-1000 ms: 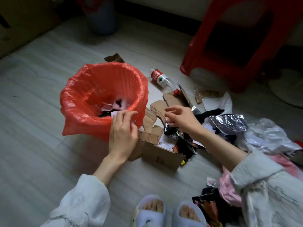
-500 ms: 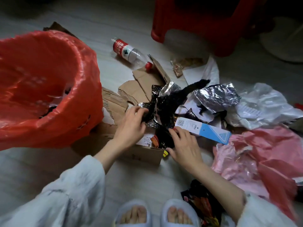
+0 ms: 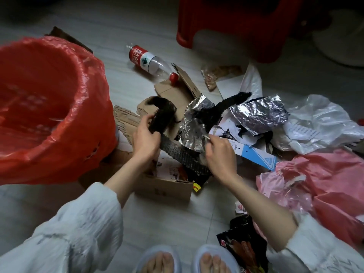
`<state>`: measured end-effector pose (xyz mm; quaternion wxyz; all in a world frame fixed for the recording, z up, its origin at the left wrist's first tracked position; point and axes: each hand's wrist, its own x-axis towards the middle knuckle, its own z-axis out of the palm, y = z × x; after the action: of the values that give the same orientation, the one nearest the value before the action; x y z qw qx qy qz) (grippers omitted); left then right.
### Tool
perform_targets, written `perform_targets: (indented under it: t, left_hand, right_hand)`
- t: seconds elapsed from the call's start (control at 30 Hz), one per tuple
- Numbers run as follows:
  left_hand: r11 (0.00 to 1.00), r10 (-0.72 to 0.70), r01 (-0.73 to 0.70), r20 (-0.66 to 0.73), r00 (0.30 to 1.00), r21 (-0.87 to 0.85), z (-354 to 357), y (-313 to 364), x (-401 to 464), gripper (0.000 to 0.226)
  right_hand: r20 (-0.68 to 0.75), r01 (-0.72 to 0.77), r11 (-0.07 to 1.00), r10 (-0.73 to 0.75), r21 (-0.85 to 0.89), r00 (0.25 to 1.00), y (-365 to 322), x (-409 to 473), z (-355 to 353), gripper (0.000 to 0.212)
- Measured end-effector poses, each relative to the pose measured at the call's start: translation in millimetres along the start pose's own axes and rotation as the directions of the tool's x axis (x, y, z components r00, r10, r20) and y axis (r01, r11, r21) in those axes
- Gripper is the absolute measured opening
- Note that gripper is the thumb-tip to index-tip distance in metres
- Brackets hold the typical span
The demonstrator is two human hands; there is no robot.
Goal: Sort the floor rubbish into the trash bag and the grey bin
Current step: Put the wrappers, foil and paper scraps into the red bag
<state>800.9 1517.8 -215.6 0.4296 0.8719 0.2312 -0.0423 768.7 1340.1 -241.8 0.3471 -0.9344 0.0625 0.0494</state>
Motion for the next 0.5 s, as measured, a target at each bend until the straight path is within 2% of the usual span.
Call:
perform_targets:
  t: [0.1, 0.17, 0.3, 0.5]
  left_hand:
    - [0.996, 0.071, -0.079, -0.156, 0.985, -0.044, -18.0, 4.2, 5.9, 0.059]
    - [0.991, 0.107, -0.120, -0.183, 0.977, -0.060, -24.5, 12.0, 5.1, 0.060]
    - [0.989, 0.135, -0.144, -0.186, 0.973, -0.035, -33.8, 26.6, -4.3, 0.047]
    - [0.980, 0.200, -0.199, -0.078, 0.977, 0.032, -43.3, 32.2, -20.8, 0.049]
  right_hand:
    - [-0.085, -0.077, 0.977, 0.096, 0.198, 0.992, -10.5, -2.2, -16.4, 0.023]
    - [-0.126, -0.084, 0.954, 0.125, 0.288, 0.984, -20.2, -3.6, -28.4, 0.028]
    - [-0.119, -0.116, 0.924, 0.170, 0.364, 0.978, -33.7, -2.4, -43.2, 0.042]
    - [-0.021, -0.161, 0.848, 0.198, 0.505, 0.980, -35.4, -8.6, -45.5, 0.029]
